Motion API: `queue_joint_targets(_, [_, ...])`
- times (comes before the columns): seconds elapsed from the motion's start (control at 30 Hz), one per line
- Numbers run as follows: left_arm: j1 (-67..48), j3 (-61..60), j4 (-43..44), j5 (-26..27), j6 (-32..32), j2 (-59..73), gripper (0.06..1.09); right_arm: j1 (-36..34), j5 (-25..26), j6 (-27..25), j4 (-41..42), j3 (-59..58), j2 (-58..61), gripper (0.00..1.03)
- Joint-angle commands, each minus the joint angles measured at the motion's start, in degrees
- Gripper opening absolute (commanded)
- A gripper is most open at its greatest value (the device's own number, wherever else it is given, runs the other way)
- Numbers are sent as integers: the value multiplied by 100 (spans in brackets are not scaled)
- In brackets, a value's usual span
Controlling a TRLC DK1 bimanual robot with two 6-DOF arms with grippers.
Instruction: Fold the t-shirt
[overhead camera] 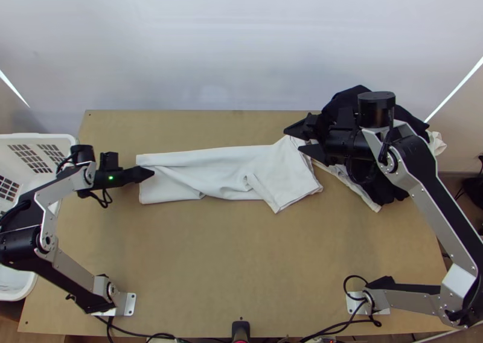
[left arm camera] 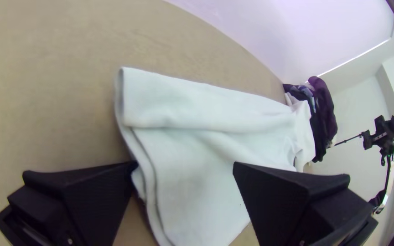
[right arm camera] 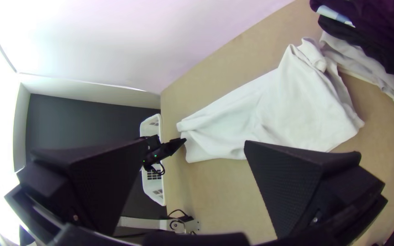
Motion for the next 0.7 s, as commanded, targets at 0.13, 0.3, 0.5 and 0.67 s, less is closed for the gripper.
queue_joint_targets(0.13, [-953,175,287,251,-800,250,104,-56,9,120,-93,57,-167,98])
queue_joint_targets(0.3, [-1067,149,594,-127,-1319,-40,59,-170,18,93,-154,39,-273,98])
queue_joint_targets(0.5, [75,-255,1297,-453,-1899,-488,9,-478,27,-91,-224,-92,-457,98])
queue_joint_targets(0.67, [1270,-150,366,-435,-1204,-875,9,-750,97,-443,-286,-374,-651,98])
